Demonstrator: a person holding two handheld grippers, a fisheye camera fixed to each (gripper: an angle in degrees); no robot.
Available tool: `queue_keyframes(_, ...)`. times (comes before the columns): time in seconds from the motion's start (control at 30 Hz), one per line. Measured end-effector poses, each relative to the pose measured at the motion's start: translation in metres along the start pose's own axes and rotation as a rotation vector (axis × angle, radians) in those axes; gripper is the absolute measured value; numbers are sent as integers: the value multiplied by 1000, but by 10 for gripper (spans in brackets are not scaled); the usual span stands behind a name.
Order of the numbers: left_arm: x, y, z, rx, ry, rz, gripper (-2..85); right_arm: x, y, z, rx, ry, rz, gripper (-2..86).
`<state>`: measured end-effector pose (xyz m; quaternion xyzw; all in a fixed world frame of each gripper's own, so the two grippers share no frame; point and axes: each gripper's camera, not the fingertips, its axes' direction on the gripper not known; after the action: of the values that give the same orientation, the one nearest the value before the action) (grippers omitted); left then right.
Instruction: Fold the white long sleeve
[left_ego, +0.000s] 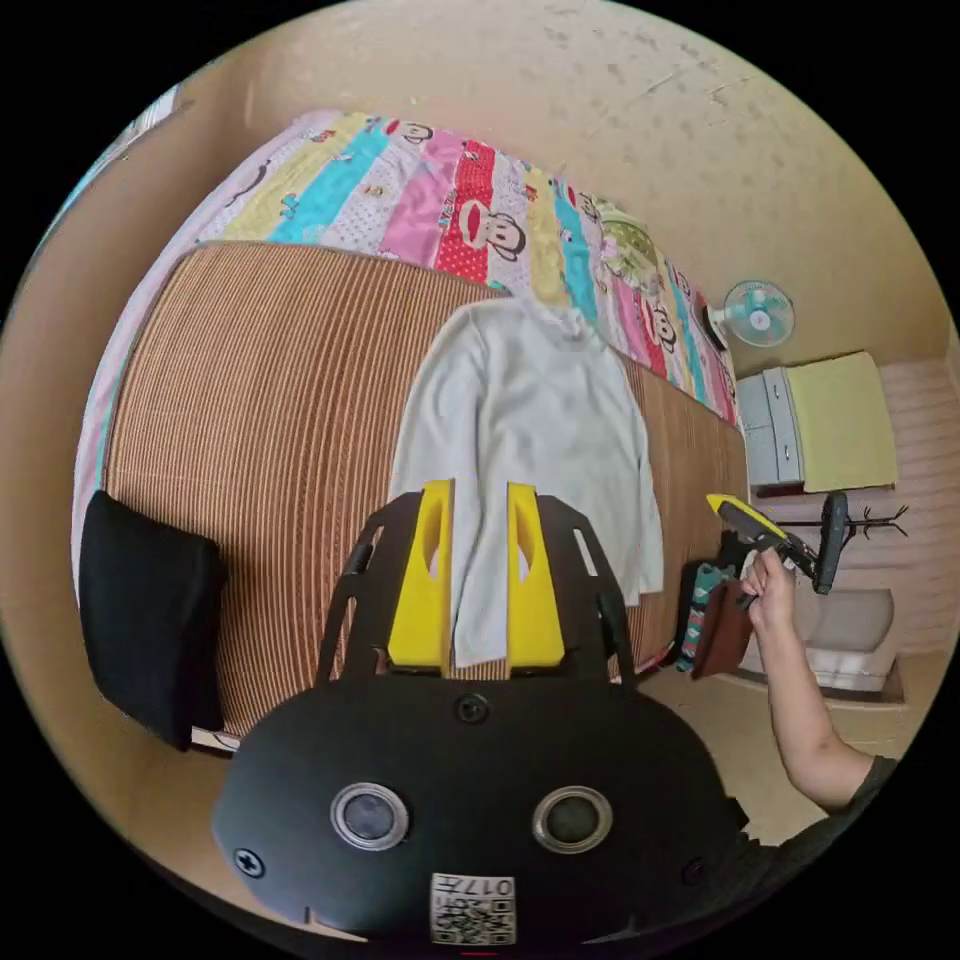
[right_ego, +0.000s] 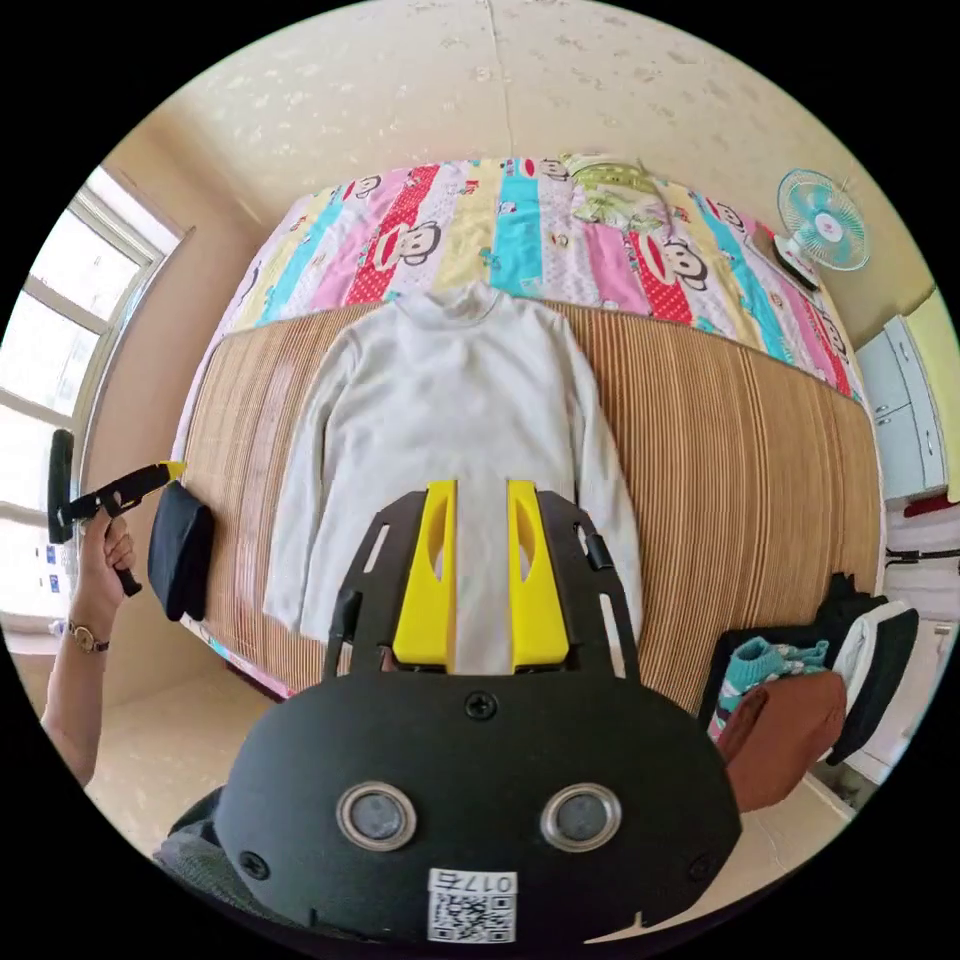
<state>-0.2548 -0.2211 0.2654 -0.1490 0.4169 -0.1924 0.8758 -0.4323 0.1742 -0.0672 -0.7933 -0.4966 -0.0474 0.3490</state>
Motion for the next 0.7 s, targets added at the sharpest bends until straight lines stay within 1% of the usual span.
queue_keyframes(0.03,-1,2,10,-38,7,24,85,3,4,30,-90,2,16,81)
queue_keyframes(0.1,1,4,34,-142,3,133,84,12,7,62,-186,15,52,79)
queue_keyframes(0.23,-3,-9,55,-262,-79,269,82,31,-8,93,-295,17,58,63)
queue_keyframes(0.27,-10,-11,66,-336,-116,308,78,32,-10,98,-322,28,49,60)
queue_keyframes(0.3,-21,-7,78,-447,-176,335,61,34,-12,112,-397,54,32,51)
queue_keyframes(0.33,-27,-4,78,-465,-214,343,53,33,-7,129,-512,74,-1,42)
queue_keyframes(0.37,-33,4,57,-409,-200,394,34,31,-4,131,-522,85,-29,39)
queue_keyframes(0.4,-42,12,42,-431,-207,422,19,22,5,124,-497,130,-116,34)
queue_keyframes(0.43,-47,17,34,-446,-204,436,14,16,14,121,-523,168,-159,29)
queue_keyframes(0.5,-75,45,3,-529,-181,439,3,7,33,120,-600,168,-180,24)
queue_keyframes(0.53,-84,53,-4,-552,-174,420,4,4,50,118,-645,125,-176,22)
queue_keyframes(0.57,-107,64,-20,-598,-144,342,5,4,60,116,-662,99,-164,20)
queue_keyframes(0.6,-136,72,-39,-626,-81,208,8,4,77,113,-684,41,-135,18)
queue_keyframes(0.63,-153,75,-52,-618,-38,121,9,8,91,107,-697,-20,-90,16)
queue_keyframes(0.67,-192,83,-82,-558,79,-92,13,12,96,103,-696,-52,-60,15)
queue_keyframes(0.7,-234,97,-113,-449,235,-337,19,21,103,94,-683,-110,12,13)
